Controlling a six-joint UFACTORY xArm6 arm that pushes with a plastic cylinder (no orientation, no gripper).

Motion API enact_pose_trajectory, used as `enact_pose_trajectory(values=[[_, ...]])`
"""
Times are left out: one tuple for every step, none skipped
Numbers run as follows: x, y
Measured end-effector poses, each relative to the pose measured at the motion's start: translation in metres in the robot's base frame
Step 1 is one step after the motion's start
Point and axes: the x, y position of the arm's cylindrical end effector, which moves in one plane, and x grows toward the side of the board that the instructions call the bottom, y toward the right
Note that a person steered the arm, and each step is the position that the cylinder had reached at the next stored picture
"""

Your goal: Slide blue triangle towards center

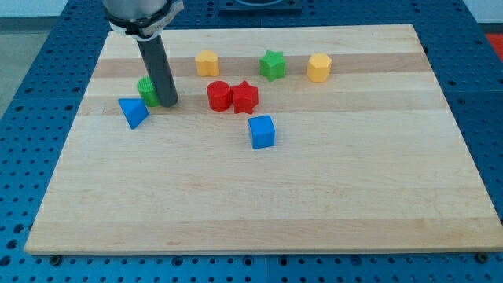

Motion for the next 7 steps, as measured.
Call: enact_pose_trajectory(values=[[0.019, -0.002], [0.024, -0.004], [0.027, -0.004], [0.064, -0.005], [0.069, -0.031], [0.069, -0.088], [0.059, -0.112]])
